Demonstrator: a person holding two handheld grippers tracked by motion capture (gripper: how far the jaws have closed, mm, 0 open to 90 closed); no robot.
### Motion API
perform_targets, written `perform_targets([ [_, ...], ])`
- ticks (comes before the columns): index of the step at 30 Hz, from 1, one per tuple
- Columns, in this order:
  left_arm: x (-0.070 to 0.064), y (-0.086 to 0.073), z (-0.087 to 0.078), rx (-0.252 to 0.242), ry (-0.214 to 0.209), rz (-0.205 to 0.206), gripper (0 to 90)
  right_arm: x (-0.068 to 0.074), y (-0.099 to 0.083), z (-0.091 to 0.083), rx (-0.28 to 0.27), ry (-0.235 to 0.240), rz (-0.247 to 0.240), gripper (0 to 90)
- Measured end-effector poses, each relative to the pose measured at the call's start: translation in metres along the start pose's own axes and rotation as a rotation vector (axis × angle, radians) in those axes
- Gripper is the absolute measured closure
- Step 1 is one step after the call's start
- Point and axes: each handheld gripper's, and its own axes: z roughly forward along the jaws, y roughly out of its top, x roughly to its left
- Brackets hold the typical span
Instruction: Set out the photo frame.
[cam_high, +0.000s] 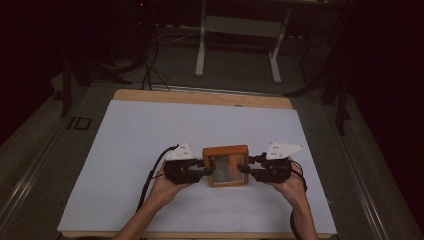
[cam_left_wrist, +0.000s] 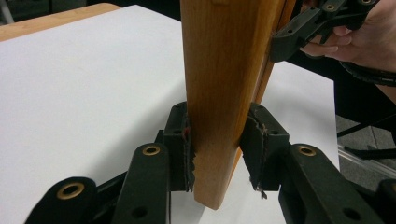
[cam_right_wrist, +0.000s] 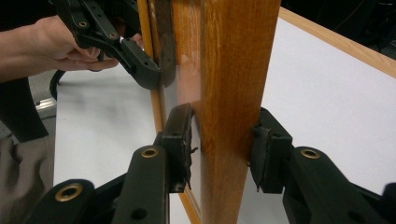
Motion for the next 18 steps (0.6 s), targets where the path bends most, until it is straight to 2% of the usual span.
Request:
perform_targets([
  [18,0.008,0.003,-0.01,0.001,0.005,-0.008,64.9,0.0,0.001,0.011,-0.026,0.007,0.05,62.5],
])
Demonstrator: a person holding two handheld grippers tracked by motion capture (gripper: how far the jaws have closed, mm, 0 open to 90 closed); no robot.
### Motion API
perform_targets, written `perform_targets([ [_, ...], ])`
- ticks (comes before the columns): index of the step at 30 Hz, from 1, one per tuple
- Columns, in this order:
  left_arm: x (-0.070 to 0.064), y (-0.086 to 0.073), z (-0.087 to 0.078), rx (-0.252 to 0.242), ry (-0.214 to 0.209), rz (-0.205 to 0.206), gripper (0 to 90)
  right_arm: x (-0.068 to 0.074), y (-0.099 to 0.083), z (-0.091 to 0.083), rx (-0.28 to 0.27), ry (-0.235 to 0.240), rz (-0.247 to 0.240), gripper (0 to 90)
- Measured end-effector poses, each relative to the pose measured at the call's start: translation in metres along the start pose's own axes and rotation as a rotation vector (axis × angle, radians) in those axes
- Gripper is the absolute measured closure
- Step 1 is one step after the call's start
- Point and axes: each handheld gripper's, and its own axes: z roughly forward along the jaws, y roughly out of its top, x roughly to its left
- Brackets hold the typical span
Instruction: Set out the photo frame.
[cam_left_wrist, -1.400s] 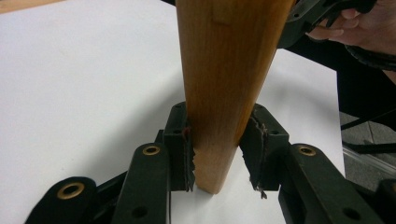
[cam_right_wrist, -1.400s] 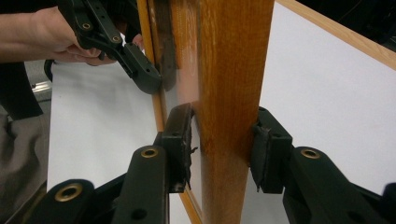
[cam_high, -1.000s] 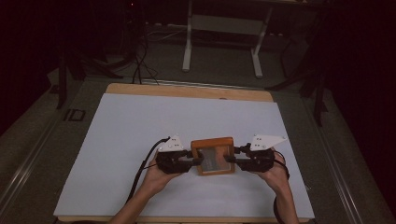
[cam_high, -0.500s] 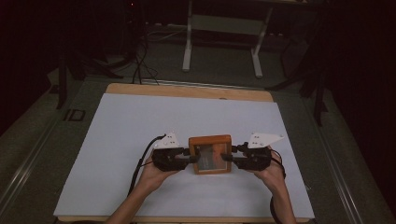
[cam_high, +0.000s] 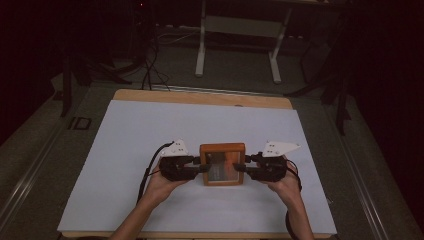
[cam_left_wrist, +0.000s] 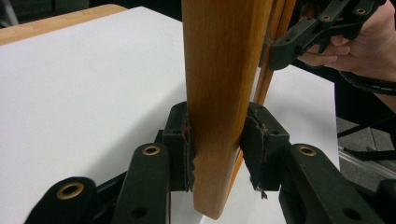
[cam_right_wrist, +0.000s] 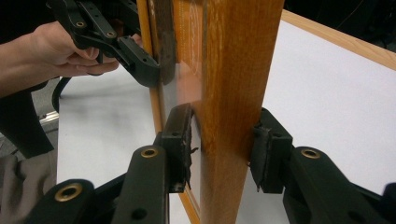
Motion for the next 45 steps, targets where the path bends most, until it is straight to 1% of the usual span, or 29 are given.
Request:
perform_targets([
  [7,0.004,0.001,-0.004,0.004,0.005,-0.003,64.8,0.0,-0.001,0.005,-0.01,0.004,0.025,62.4],
  [18,0.008,0.001,-0.009,0.014,0.015,0.0,64.7,0.0,-0.001,0.014,-0.018,0.002,0.045,61.9],
  [29,0.014,0.0,-0.015,0.015,0.027,-0.01,64.5,0.0,-0.001,0.023,-0.031,0.006,0.073,61.7],
  [40,0.021,-0.001,-0.02,0.032,0.02,-0.017,64.4,0.0,-0.003,0.032,-0.036,0.011,0.098,61.7],
  [44,0.022,-0.002,-0.02,0.035,0.02,-0.021,64.5,0.0,-0.003,0.035,-0.035,0.013,0.102,61.7],
  [45,0.024,-0.003,-0.021,0.039,0.018,-0.026,64.4,0.0,-0.003,0.036,-0.035,0.014,0.108,61.7],
])
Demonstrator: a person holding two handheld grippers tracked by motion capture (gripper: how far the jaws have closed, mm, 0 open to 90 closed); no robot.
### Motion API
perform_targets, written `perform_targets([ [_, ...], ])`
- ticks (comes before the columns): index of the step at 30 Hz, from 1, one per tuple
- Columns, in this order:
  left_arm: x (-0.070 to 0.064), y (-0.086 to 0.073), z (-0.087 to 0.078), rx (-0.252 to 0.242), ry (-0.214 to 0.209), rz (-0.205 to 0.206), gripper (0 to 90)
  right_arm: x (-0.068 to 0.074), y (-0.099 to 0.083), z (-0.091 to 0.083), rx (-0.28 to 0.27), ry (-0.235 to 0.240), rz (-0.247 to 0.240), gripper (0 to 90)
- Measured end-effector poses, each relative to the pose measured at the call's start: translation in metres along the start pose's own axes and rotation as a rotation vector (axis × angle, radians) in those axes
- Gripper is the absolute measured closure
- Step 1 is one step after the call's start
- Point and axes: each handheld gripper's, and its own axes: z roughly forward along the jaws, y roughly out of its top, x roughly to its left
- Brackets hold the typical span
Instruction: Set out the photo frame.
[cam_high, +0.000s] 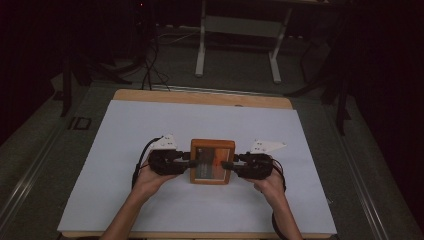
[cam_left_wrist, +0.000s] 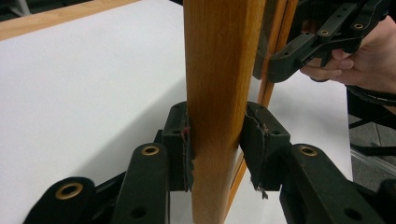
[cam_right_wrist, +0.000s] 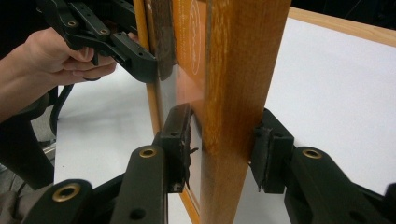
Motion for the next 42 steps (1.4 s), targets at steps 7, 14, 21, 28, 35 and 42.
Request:
perform_targets([
  [7,0.008,-0.004,0.0,0.019,-0.008,-0.025,64.2,-0.001,-0.002,0.007,0.008,0.003,0.026,61.7],
  [14,0.019,-0.013,0.003,0.045,-0.01,-0.077,63.4,-0.008,-0.01,0.022,0.029,0.012,0.077,61.6],
  [21,0.025,-0.015,0.006,0.032,0.003,-0.129,62.0,-0.012,-0.009,0.027,0.023,0.009,0.11,61.5],
  [28,0.026,-0.016,0.009,0.029,0.02,-0.144,61.0,-0.018,-0.011,0.03,0.012,0.014,0.142,60.8],
  [35,0.025,-0.015,0.01,0.041,0.024,-0.132,53.0,-0.018,-0.011,0.03,0.018,0.001,0.14,53.9],
  [42,0.029,-0.016,0.006,0.03,0.021,-0.163,44.8,-0.021,-0.01,0.024,-0.003,-0.008,0.16,39.3],
])
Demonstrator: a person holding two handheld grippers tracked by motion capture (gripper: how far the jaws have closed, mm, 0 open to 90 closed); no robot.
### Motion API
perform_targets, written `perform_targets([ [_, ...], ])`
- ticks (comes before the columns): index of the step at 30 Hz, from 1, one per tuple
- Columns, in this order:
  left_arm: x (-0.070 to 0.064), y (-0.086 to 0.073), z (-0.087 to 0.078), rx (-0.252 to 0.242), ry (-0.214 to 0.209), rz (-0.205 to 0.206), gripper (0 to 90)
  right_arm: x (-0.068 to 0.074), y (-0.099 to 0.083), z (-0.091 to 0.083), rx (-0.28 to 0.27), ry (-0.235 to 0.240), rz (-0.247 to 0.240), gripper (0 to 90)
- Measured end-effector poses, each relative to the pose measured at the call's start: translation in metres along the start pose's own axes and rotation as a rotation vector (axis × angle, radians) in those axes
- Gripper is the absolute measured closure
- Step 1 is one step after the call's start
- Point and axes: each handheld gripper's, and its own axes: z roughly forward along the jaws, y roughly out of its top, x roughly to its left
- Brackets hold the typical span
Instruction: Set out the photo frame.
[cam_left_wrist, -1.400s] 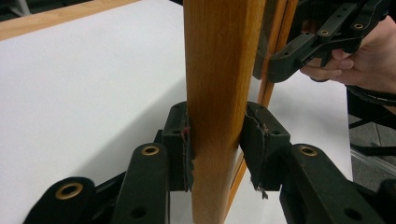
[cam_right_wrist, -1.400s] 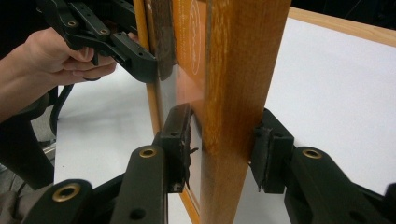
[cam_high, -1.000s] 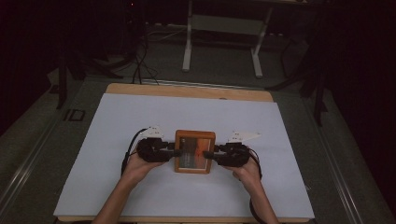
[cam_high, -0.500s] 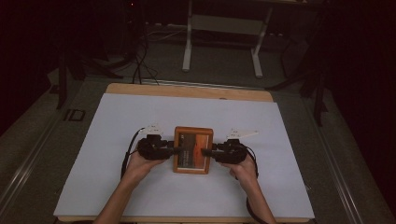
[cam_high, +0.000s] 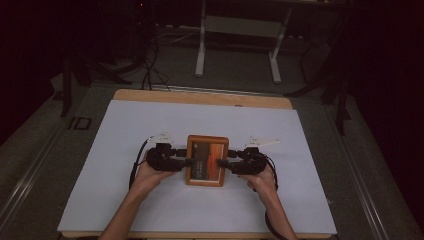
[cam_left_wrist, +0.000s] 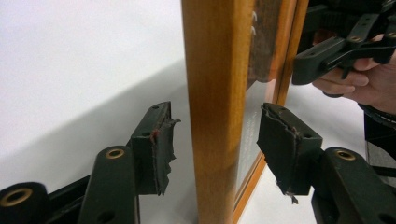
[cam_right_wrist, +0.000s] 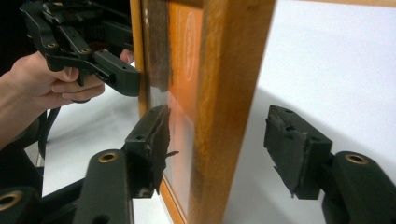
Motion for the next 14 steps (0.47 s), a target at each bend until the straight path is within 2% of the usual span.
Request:
perform_targets([
  [7,0.006,0.001,-0.015,-0.034,0.024,-0.027,43.4,-0.001,0.005,-0.021,-0.03,-0.022,-0.015,36.5],
  [10,0.01,0.001,-0.025,-0.043,0.057,-0.036,42.5,-0.003,0.006,-0.035,-0.037,-0.044,-0.031,36.5],
  [13,0.014,0.001,-0.032,-0.029,0.15,-0.027,42.5,-0.009,0.005,-0.05,-0.05,-0.069,-0.024,35.9],
  [14,0.014,0.001,-0.032,-0.029,0.15,-0.027,42.4,-0.012,0.004,-0.055,-0.051,-0.08,-0.014,35.9],
])
